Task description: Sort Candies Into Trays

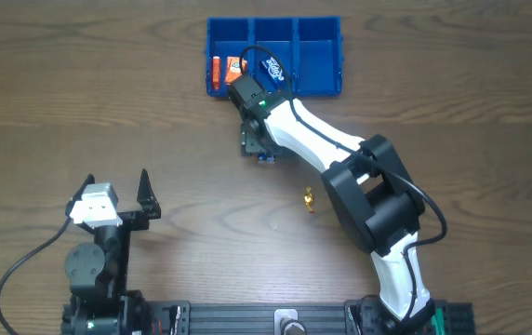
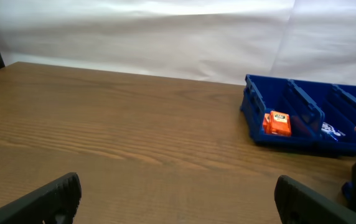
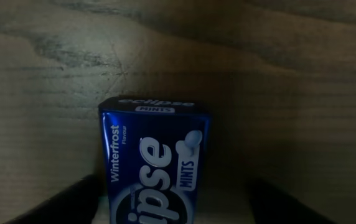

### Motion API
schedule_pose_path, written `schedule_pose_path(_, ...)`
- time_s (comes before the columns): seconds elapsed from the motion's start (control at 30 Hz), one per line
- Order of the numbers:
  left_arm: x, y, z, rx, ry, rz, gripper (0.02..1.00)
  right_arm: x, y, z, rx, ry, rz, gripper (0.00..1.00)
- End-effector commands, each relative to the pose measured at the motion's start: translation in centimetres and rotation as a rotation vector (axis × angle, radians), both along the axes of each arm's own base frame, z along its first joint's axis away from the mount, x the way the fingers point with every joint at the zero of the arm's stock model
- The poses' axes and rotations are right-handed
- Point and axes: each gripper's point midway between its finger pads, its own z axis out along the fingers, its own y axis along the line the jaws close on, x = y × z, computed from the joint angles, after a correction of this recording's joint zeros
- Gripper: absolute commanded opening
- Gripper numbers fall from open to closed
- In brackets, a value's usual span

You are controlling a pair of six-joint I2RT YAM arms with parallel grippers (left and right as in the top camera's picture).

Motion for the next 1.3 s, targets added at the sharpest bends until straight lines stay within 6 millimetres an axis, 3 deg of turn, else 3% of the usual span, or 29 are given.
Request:
schedule_pose_path(0.03,-0.1,0.1,-1.7,-0.001,0.050,0.005,0.998,-0.5,0.2,-0.9,0.006,0.029,-0.008,0.461)
schedule_pose_path(0.13,-0.1,0.1,-1.7,-0.001,0.050,0.005,0.998,-0.4,0.3,-0.9,0.010,0.023,-0.008,0.246)
schedule_pose_path(0.23,-0.1,0.1,-1.7,-0.001,0.050,0.005,0.998,-0.3,0.5,0.0,0.027,0.014,-0.007,0.213)
schedule_pose_path(0.27,-0.1,0.1,-1.7,-0.001,0.050,0.005,0.998,-0.1,0.6,1.6,0.044,-0.012,-0.005,0.207)
schedule_pose_path(0.33,-0.1,0.1,-1.7,-0.001,0.050,0.005,0.998,0.6,0.7,6.4,0.092,-0.109,-0.008,0.202)
schedule_pose_path(0.43,-0.1,0.1,-1.7,-0.001,0.050,0.005,0.998,2.3,-1.4,16.7,0.077,-0.347,-0.049,0.198)
schedule_pose_path(0.47,-0.1,0.1,-1.7,-0.001,0.050,0.005,0.998,3.1,-1.9,19.3,0.062,-0.391,-0.045,0.198)
schedule_pose_path(0.57,-0.1,0.1,-1.7,-0.001,0.050,0.005,0.998,8.2,-3.3,24.9,0.026,-0.513,-0.012,0.209)
schedule_pose_path(0.67,-0.1,0.1,-1.7,-0.001,0.050,0.005,0.998,12.4,-3.9,24.5,-0.007,-0.531,-0.002,0.215)
schedule_pose_path(0.8,-0.1,0.1,-1.7,-0.001,0.050,0.005,0.998,16.3,-3.7,18.9,0.012,-0.478,-0.001,0.215)
schedule_pose_path(0.87,-0.1,0.1,-1.7,-0.001,0.050,0.005,0.998,17.1,-3.3,16.4,0.028,-0.445,0.004,0.218)
schedule_pose_path(0.97,-0.1,0.1,-1.7,-0.001,0.050,0.005,0.998,17.4,-3.2,14.6,0.017,-0.421,0.007,0.222)
schedule_pose_path(1.27,-0.1,0.1,-1.7,-0.001,0.050,0.005,0.998,17.6,-1.8,14.4,0.051,-0.439,0.021,0.257)
schedule_pose_path(1.3,-0.1,0.1,-1.7,-0.001,0.049,0.005,0.998,17.7,-1.5,14.5,0.067,-0.440,0.027,0.294)
